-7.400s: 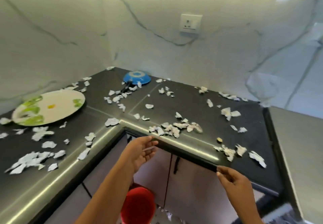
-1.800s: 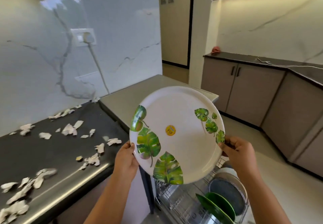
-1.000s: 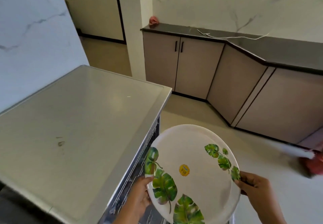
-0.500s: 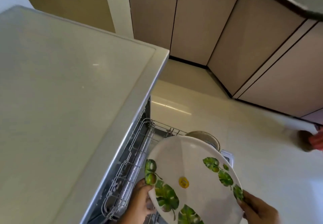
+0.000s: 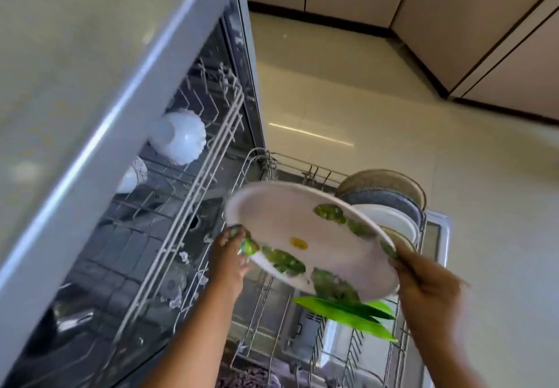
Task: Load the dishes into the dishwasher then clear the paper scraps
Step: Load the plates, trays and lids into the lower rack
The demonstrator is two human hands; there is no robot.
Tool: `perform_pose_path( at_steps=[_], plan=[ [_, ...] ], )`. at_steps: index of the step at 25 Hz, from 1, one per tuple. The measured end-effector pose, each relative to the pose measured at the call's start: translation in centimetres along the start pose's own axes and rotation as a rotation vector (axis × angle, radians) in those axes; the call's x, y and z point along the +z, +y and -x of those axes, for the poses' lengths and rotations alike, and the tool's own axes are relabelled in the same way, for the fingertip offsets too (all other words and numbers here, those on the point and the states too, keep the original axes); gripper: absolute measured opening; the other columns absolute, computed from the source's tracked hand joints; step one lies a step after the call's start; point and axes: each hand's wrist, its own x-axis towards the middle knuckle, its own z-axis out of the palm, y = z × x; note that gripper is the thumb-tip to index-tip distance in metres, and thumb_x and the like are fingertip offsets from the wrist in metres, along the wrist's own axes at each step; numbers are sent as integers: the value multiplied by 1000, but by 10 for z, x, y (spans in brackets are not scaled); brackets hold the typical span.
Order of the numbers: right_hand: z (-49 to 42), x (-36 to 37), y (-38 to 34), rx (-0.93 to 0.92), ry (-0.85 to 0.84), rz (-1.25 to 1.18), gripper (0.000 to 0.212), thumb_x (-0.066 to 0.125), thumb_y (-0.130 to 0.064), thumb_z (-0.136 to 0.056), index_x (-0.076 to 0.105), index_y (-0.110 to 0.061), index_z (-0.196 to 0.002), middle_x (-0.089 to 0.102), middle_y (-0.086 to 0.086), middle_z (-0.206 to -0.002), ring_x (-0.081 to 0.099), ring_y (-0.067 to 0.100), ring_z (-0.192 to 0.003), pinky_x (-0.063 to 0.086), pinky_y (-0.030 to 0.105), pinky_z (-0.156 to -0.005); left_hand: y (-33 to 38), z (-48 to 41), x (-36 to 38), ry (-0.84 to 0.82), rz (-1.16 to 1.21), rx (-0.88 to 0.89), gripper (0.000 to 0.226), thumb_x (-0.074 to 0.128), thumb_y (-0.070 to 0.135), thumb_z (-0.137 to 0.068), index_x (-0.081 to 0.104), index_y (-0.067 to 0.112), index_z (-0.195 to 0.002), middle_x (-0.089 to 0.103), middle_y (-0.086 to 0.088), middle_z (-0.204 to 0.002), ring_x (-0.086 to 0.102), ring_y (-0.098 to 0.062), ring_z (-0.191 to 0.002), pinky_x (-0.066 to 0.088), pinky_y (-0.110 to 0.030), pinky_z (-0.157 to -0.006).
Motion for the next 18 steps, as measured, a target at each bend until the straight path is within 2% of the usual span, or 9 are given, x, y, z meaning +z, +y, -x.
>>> perform_pose_path(
  at_steps=[2,3,5,6,8,9,12,15,18],
  plan=[
    [-27,15,-2,-81,46,-53,26,58,-5,-75,72,0,-96,63,-3,-81,49,-29,-73,34,-7,-69,25,-13,23,-7,51,103,6,57,19,-92,58,21,-97,59,-4,-87,52,-20,-73,44,-29,-62],
    [-43,21,-2,-118,76,-57,25,58,-2,-77,71,1,-98,63,-1,-82,53,-21,-73,34,-6,-70,40,-19,32,-23,60,158,3,57,18,-92,58,22,-91,58,-2,-84,52,-20,-74,44,-29,-62],
    [-73,32,-2,-222,123,-5,23,59,-2,-81,71,-2,-100,65,2,-78,56,-1,-72,34,-4,-68,66,-32,46,-30,66,231,5,57,17,-92,59,20,-90,61,0,-89,57,-19,-84,49,-27,-69],
    [-85,37,-2,-286,135,16,22,59,-1,-81,72,-2,-99,65,2,-76,57,8,-71,34,-3,-68,76,-38,51,-33,83,247,3,57,16,-92,60,18,-93,62,-2,-95,59,-19,-93,51,-28,-78],
    [-103,51,4,-420,135,61,20,61,1,-80,72,-2,-97,68,6,-75,57,10,-69,35,-2,-67,87,-54,60,-42,96,273,11,58,15,-92,59,15,-103,61,-5,-109,58,-19,-102,49,-28,-88],
    [-109,59,7,-488,126,81,21,62,3,-79,73,-2,-96,70,10,-77,60,12,-69,38,1,-67,88,-61,64,-43,78,303,14,57,14,-92,58,16,-105,61,-6,-110,59,-19,-100,50,-27,-85],
    [-117,83,15,-631,111,101,20,63,5,-78,73,-2,-93,71,14,-77,66,25,-66,44,18,-64,87,-72,78,-35,45,373,8,56,10,-92,58,18,-93,61,-1,-89,56,-15,-78,46,-26,-68],
    [-114,97,18,-689,105,82,15,61,-1,-82,73,-1,-91,71,14,-73,66,26,-61,51,26,-56,93,-73,87,-78,51,410,21,52,5,-92,58,22,-84,61,3,-89,57,-12,-84,47,-26,-71],
    [-115,106,19,-673,112,56,15,61,-4,-84,74,-1,-90,71,14,-74,67,26,-62,55,35,-52,92,-72,88,-115,72,411,23,49,3,-94,57,23,-85,60,3,-93,57,-10,-89,48,-24,-74]
  ],
)
